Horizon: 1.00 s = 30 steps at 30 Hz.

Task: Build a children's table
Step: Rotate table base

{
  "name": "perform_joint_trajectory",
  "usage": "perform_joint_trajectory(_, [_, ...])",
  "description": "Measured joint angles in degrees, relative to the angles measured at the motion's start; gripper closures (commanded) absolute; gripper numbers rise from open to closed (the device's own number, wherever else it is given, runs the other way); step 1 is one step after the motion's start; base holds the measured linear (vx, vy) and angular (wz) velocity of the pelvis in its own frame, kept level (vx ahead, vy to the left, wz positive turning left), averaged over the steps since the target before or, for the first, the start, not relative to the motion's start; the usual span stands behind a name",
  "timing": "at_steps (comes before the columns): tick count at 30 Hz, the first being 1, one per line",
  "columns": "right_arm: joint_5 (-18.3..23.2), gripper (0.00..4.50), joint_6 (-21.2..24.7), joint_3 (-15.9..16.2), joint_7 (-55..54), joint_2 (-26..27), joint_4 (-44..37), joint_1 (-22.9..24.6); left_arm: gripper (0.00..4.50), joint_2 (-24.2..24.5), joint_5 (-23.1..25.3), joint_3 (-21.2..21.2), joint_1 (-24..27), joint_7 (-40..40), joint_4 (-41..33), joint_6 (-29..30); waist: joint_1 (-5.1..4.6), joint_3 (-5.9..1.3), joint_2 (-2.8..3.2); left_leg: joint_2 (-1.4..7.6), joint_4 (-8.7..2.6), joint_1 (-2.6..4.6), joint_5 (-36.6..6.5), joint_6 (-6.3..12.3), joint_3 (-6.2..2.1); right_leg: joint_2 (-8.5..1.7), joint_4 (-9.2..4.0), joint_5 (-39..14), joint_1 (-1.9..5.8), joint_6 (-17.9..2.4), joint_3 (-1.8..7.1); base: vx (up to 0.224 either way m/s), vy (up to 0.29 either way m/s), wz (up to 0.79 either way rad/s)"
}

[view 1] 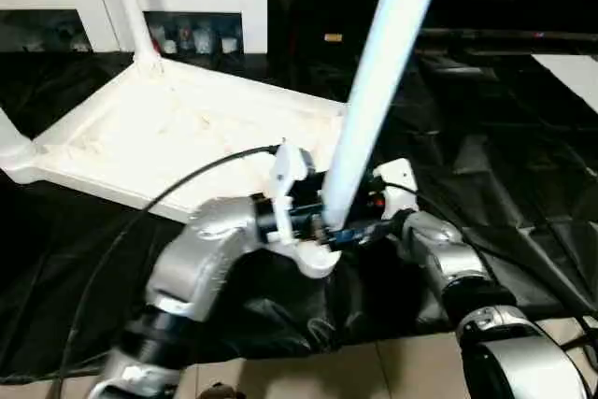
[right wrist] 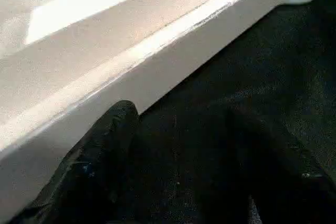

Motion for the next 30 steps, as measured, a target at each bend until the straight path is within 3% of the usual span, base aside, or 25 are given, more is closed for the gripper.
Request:
perform_joint_trajectory(9, [1.1, 1.33, -0.3, -1.2, 0.8, 0.2, 0.1, 0.0, 0.03, -5.1, 4.0, -1.9, -3.1, 3.9, 7.1, -6.1, -0.29, 0.12, 0.63, 0.02, 0.00, 0.02, 0.0, 0.02, -0.01, 0.01, 0.03, 0.0, -0.02, 0.0, -0.01, 0.000, 0.000, 0.00])
perform_joint_trajectory(15, [0.9, 1.33, -1.5, -1.6, 0.0, 1.5, 0.8, -0.2, 0.03, -5.3, 7.0, -0.9, -5.9, 6.9, 12.6, -10.5, -0.19, 0.13, 0.83, 0.05, 0.00, 0.01, 0.0, 0.02, -0.01, 0.03, 0.04, 0.0, -0.04, 0.0, -0.03, 0.000, 0.000, 0.00])
perform_joint_trajectory(25, [1.0, 1.33, -1.9, -1.5, 3.1, -1.5, -1.1, 0.3, 0.03, 1.6, 8.1, 2.3, -7.2, 5.8, 16.3, -14.5, 0.20, 0.03, 1.33, 0.05, 0.01, -0.03, 0.0, 0.02, -0.01, 0.02, 0.09, 0.0, -0.08, 0.0, -0.03, 0.000, 0.000, 0.00])
perform_joint_trajectory(30, [1.7, 1.33, -1.9, -1.0, 10.0, -4.9, -8.3, 4.7, 0.03, 2.5, 3.2, 5.7, -3.6, 2.1, 14.4, -12.1, 1.18, 0.01, 1.36, 0.06, 0.03, -0.10, 0.0, 0.02, 0.00, 0.02, 0.08, 0.0, -0.14, 0.0, -0.03, 0.000, 0.000, 0.00])
